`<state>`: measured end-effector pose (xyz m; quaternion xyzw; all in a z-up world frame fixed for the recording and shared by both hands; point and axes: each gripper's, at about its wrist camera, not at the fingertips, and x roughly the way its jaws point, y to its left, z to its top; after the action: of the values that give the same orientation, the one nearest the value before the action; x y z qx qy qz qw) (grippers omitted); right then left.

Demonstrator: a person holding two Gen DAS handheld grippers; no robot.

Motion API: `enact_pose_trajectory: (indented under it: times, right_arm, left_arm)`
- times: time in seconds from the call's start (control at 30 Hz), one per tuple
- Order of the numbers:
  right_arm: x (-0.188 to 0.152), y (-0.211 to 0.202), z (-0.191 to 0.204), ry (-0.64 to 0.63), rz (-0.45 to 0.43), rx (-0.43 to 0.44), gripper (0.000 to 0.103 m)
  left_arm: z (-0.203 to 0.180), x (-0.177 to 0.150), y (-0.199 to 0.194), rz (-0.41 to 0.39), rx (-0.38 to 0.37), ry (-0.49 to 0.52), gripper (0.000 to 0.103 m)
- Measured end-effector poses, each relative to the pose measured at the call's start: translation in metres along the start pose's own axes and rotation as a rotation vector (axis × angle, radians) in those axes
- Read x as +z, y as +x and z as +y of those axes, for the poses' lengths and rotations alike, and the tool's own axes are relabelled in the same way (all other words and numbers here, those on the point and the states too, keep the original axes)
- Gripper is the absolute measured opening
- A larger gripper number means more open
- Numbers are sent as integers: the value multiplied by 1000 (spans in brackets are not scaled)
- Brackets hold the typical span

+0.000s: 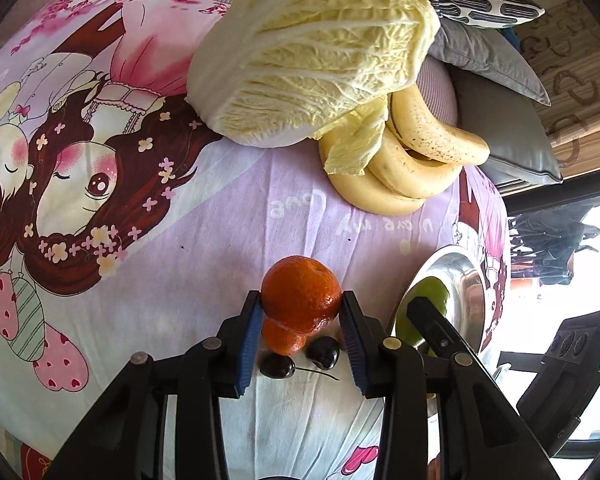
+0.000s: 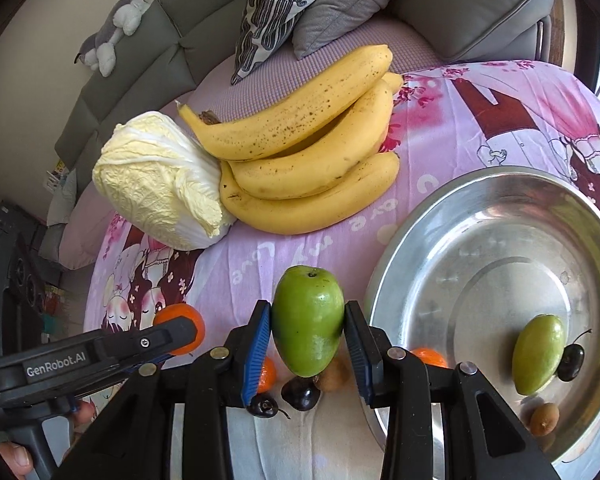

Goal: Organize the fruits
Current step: 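Carry the green apple and tangerine into the steel bowl and open both grippers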

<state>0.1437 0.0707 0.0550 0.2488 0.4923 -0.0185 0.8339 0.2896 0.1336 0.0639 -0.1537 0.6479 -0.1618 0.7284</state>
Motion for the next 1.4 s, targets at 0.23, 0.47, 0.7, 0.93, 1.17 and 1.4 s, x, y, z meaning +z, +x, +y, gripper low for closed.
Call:
enact_pose_trajectory:
  times: [0.23, 0.47, 0.7, 0.93, 1.17, 1.4]
  right_arm:
    - [9, -12, -34, 60, -27, -67, 40]
    - [16, -31, -89, 172, -64, -160, 40]
    - [19, -44, -129, 242, -77, -222, 40]
    - [20, -37, -145, 252, -44, -252, 40]
    - [21, -31, -147, 254, -25, -241, 40]
    - [21, -29, -151, 263, -9, -257, 40]
  left_arm:
    - [-17, -5, 6, 18, -5, 39, 40]
    - [-54, -16, 21, 36, -10, 121, 40]
    - [-91, -15, 44, 77, -17, 198, 40]
    - [-119, -20, 69, 115, 30, 256, 40]
    - [-136, -22, 82, 110, 66, 296, 40]
    - [-146, -24, 93, 113, 92, 321, 41]
